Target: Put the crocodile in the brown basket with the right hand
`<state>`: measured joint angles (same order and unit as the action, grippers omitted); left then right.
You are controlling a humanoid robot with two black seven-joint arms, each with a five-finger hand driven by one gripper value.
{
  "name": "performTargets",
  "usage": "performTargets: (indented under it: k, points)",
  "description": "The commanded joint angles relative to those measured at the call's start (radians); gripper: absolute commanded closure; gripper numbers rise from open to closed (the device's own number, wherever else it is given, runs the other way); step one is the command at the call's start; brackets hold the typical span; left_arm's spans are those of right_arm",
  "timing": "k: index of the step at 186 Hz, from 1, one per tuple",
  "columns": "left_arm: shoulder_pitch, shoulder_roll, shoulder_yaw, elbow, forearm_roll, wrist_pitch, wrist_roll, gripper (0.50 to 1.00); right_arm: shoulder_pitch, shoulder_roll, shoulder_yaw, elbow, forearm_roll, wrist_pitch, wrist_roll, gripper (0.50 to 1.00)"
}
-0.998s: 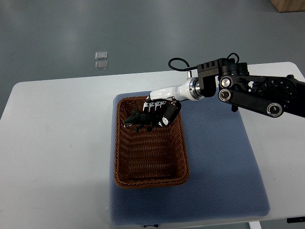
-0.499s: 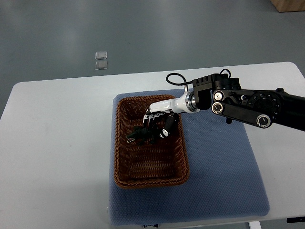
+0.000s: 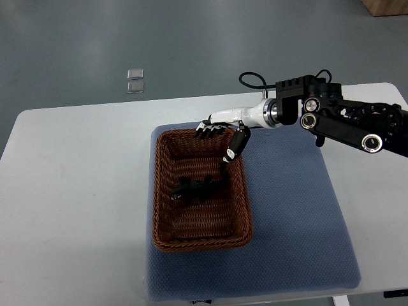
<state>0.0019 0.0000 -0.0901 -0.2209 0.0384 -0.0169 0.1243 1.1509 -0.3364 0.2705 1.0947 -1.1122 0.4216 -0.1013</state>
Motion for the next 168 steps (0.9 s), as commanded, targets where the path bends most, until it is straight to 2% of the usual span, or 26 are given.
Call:
performTargets:
  k: [1,41,79,88,101,128,168]
  points:
    - [0.0,0.0,0.0,0.0,0.0,0.0,0.0,0.5,-0.016,-0.036,0.107,-0.001,0.023,-0.001,0.002,0.64]
    - [0.0,0.0,0.0,0.002,0.0,0.0,0.0,0.5,-0.169,-0.052,0.427,-0.042,0.251,-0.027,0.003,0.64]
    - [0.0,0.0,0.001,0.002,0.0,0.0,0.0,0.5,-0.306,-0.009,0.73,-0.157,0.534,-0.067,0.057,0.64]
    - [0.001,0.0,0.001,0.002,0.0,0.0,0.0,0.5,-0.312,0.004,0.754,-0.185,0.589,-0.067,0.058,0.638]
    - [0.001,0.0,0.003,0.002,0.0,0.0,0.0,0.5,-0.321,0.022,0.779,-0.231,0.698,-0.069,0.066,0.607]
    - [0.001,0.0,0.004,0.002,0.0,0.0,0.0,0.5,-0.352,0.037,0.786,-0.302,0.908,-0.067,0.141,0.599]
    - [0.001,0.0,0.004,0.002,0.0,0.0,0.0,0.5,-0.412,0.042,0.788,-0.366,1.111,-0.061,0.176,0.583]
